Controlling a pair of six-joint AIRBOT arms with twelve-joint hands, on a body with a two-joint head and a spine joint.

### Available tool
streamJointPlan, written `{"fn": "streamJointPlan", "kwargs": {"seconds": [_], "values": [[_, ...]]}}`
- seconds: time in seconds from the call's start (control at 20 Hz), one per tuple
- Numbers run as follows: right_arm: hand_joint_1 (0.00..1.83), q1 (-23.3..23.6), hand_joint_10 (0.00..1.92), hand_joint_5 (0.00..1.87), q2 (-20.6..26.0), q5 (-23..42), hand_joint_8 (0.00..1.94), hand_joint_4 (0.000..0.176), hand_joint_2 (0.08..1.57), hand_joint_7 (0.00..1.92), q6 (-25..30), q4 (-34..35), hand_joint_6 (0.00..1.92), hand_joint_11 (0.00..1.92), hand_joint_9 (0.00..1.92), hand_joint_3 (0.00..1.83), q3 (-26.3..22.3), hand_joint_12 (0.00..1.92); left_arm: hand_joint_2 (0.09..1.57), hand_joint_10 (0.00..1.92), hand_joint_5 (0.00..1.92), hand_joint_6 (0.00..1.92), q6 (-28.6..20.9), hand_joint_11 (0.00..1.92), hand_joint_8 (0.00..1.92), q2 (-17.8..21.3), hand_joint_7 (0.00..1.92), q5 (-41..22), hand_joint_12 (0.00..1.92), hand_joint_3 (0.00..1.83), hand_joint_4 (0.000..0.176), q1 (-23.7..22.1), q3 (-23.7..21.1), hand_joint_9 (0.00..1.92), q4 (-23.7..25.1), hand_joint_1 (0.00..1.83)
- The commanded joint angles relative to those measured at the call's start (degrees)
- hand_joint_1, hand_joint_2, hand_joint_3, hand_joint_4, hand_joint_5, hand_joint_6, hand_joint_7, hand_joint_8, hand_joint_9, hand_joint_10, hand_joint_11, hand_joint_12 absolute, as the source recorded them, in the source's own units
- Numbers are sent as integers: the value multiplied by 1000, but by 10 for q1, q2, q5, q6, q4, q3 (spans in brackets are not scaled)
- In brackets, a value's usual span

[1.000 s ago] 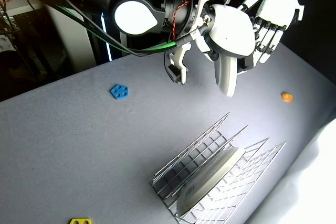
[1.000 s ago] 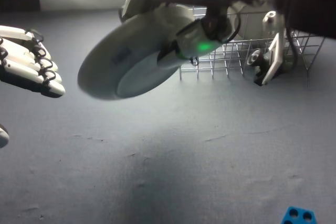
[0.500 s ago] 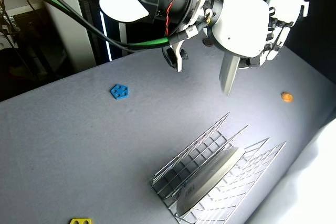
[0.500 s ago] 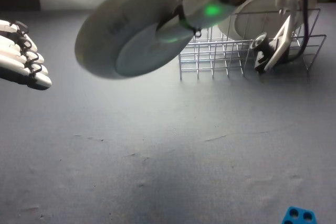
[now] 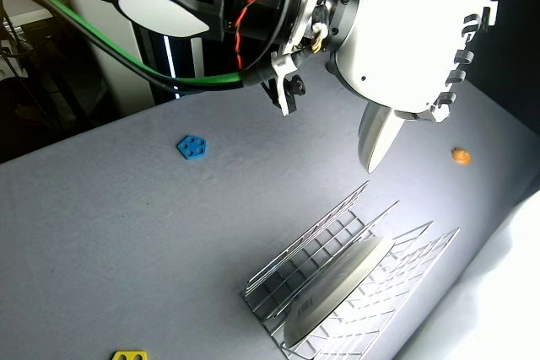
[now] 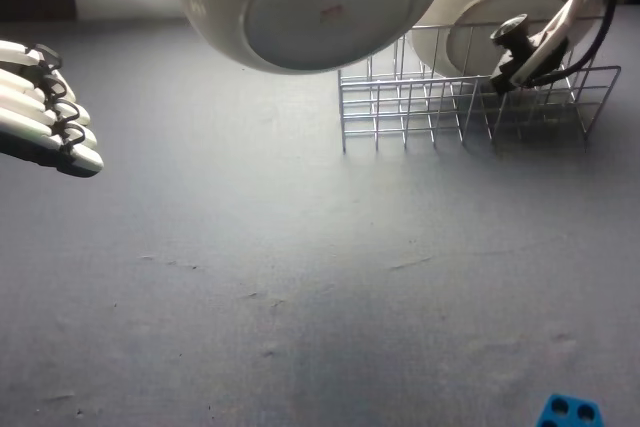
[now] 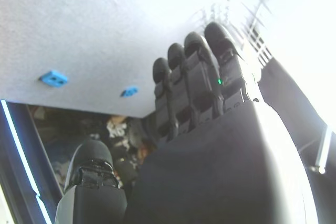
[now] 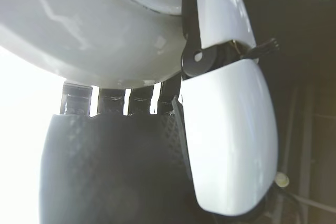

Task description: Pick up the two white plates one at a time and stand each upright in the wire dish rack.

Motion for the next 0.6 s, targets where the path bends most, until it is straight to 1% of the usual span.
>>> {"fn": "streamJointPlan", "kwargs": {"seconds": [0.0, 0.05, 0.15, 0.3, 0.4, 0.45, 0.55], "values": [[1383, 9, 1052, 934, 6, 82, 926, 0, 1093, 1032, 12, 8, 1001, 745, 983, 0, 2, 1221, 1123, 3, 389, 1, -2, 3, 2, 8, 372, -8, 667, 0, 0, -7, 1, 344, -35, 0], [1383, 7, 1053, 933, 7, 82, 917, 0, 1092, 1031, 12, 8, 997, 743, 989, 0, 3, 1215, 1125, 0, 365, 0, -2, 0, 0, 8, 350, -9, 652, 0, 0, -7, 2, 326, -35, 0], [1383, 4, 1047, 940, 11, 80, 911, 0, 1091, 1034, 12, 8, 991, 731, 990, 0, 7, 1210, 1124, 10, 388, 10, -3, 24, 10, 8, 373, -9, 655, 0, 0, -7, 4, 350, -34, 0], [1383, -2, 1055, 941, 15, 85, 945, 0, 1092, 1020, 13, 9, 985, 735, 985, 1, 15, 1211, 1123, 6, 386, 6, -3, 5, 6, 6, 373, -11, 646, 0, 0, -7, 6, 347, -32, 0], [1381, -9, 1053, 920, 15, 85, 948, 0, 1098, 1011, 13, 9, 1034, 742, 980, 1, 23, 1188, 1122, 8, 402, 10, -4, 20, 10, 6, 386, -11, 655, 0, 0, -7, 6, 357, -32, 0], [1384, -12, 1026, 945, 15, 85, 908, 0, 1089, 1033, 15, 9, 995, 763, 999, 0, 27, 1179, 1121, 2, 377, 2, -4, 3, 2, 6, 367, -11, 637, 0, 0, -7, 6, 340, -32, 0], [1382, -14, 1047, 930, 15, 86, 930, 0, 1094, 1019, 19, 10, 1021, 760, 985, 2, 30, 1185, 1120, 2, 366, 4, -4, 1, 3, 5, 359, -11, 637, 0, 0, -7, 8, 332, -32, 0]]}}
